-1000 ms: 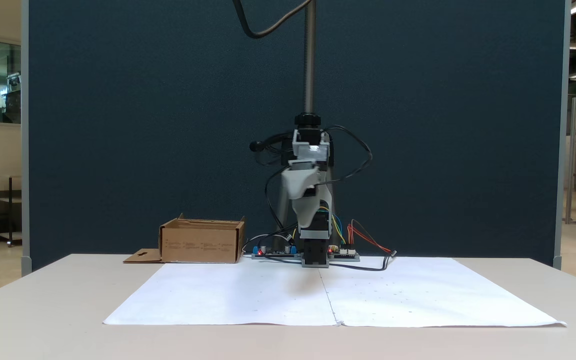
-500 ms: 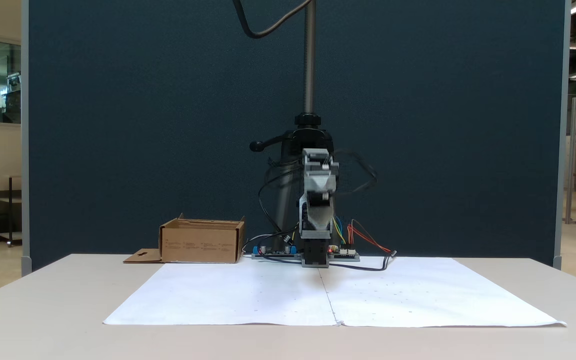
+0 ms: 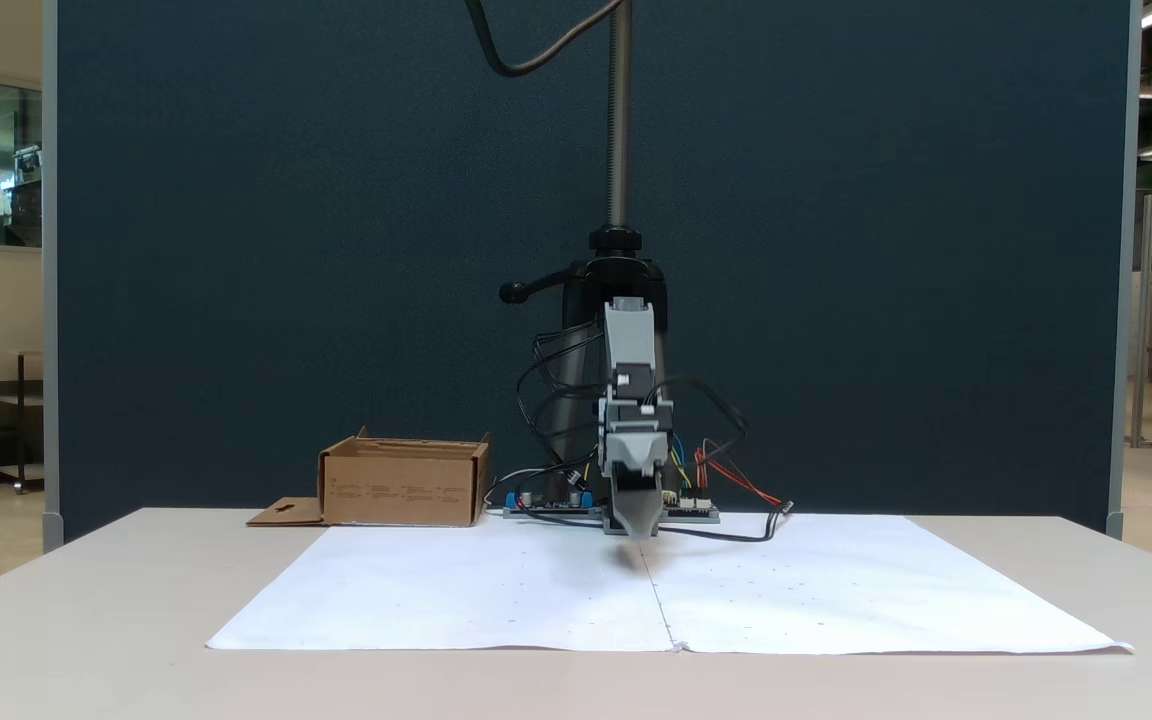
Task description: Grasp a green dice and put it in the bin.
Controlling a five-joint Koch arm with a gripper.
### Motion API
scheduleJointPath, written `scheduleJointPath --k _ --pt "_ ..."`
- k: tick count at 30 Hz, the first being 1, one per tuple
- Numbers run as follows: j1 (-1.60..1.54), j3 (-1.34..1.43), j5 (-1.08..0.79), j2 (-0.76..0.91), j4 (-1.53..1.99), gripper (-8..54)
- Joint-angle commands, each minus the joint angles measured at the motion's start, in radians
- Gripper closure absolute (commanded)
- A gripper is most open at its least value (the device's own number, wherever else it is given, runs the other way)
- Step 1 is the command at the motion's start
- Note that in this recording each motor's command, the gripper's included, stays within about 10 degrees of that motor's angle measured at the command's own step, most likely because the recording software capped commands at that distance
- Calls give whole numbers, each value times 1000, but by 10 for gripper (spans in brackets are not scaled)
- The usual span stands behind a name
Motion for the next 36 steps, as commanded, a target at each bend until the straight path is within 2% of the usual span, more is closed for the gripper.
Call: scheduleJointPath --k 1,10,36 --pt "5 26 -67 115 -164 23" --pt "3 221 -64 117 -463 18" --pt "-11 221 -64 112 -1167 10"
